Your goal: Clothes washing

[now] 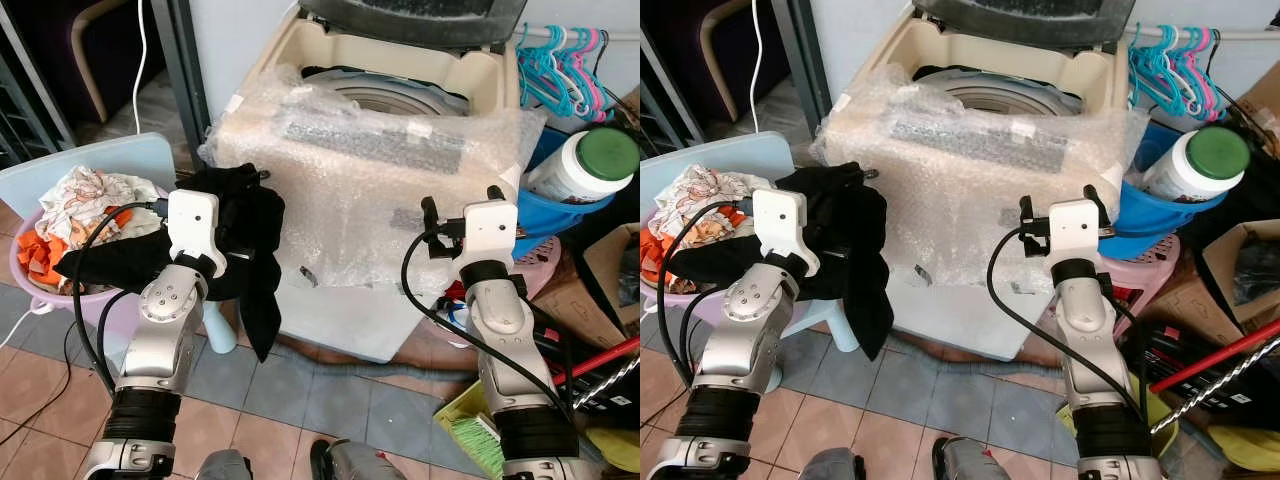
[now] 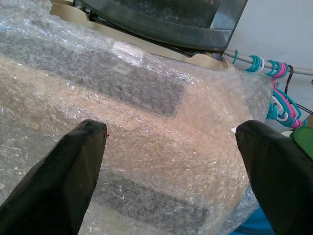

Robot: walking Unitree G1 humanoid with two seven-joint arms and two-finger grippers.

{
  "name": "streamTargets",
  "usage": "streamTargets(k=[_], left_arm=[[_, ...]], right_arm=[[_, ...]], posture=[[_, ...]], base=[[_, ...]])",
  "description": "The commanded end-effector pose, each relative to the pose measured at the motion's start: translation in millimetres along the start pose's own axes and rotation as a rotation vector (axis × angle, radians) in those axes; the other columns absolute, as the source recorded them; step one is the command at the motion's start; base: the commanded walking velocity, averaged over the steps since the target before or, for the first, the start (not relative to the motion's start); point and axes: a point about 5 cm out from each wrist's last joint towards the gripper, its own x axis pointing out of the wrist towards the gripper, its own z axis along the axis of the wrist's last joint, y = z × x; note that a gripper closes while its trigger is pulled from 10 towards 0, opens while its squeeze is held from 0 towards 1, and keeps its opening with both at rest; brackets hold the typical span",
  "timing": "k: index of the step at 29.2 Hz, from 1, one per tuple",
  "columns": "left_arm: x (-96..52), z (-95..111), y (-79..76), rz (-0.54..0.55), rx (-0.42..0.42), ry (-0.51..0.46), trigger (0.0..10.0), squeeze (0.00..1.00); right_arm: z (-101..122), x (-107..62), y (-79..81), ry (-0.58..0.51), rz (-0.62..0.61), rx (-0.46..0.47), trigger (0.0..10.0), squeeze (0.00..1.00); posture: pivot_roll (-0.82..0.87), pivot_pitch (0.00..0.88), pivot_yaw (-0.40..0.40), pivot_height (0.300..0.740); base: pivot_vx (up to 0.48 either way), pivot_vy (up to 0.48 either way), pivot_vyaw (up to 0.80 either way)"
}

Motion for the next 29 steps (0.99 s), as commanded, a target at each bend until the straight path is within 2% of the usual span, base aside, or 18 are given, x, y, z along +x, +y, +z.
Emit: streamTargets(k=[1,4,13,16,17,18,20,25,29], left_arm=[[1.8,7.3,5.4,0.001,0.012,-0.032,10.0,0.0],[4.6,11.6,9.0,0.009,-0.018,-0.049,10.0,0.0],[17.0,41.6,12.8,0.006,0.006,-0.157,10.0,0.0],[36.2,61.9,11.7,-0.025,0.025,-0.217,10.0,0.0],[36.2,61.9,11.7,-0.025,0.025,-0.217,10.0,0.0],[44.3,69.4,9.2,-0.042,0.039,-0.238,10.0,0.0],[49.5,74.7,7.2,-0.056,0.048,-0.251,10.0,0.0],[65.4,89.8,-0.5,-0.106,0.059,-0.292,10.0,0.0],[73.9,104.2,-12.4,-0.174,0.062,-0.335,10.0,0.0]], right_arm=[[1.0,0.3,3.4,-0.008,0.011,0.007,10.0,0.0],[1.9,0.3,6.2,-0.013,0.022,0.011,10.0,0.0],[0.2,-1.1,9.3,-0.007,0.038,0.013,10.0,0.0],[-1.9,-2.4,11.2,0.003,0.056,0.016,10.0,0.0],[-1.9,-2.4,11.2,0.003,0.056,0.016,10.0,0.0],[-1.7,-3.9,13.3,0.001,0.064,0.017,10.0,0.0],[-1.3,-5.2,14.8,-0.001,0.069,0.016,10.0,0.0],[-5.3,-17.6,14.7,0.018,0.075,0.023,10.0,0.0],[-12.1,-36.9,18.4,0.051,0.111,0.025,10.0,0.0]], posture=[[0.03,0.077,-0.037,0.74],[0.03,0.075,-0.036,0.74],[0.03,0.073,-0.041,0.74],[0.04,0.069,-0.047,0.74],[0.04,0.069,-0.047,0.74],[0.03,0.066,-0.045,0.74],[0.02,0.063,-0.042,0.74],[0.01,0.066,-0.037,0.74],[0.01,0.069,-0.042,0.74]], base=[[0.0,0.0,0.0],[0.288,0.0,0.0],[0.423,0.0,0.0],[0.48,0.0,0.0],[0.48,0.0,0.0],[0.48,0.0,0.0],[0.48,0.0,0.0],[0.48,0.0,0.0],[0.48,0.0,-0.74]])
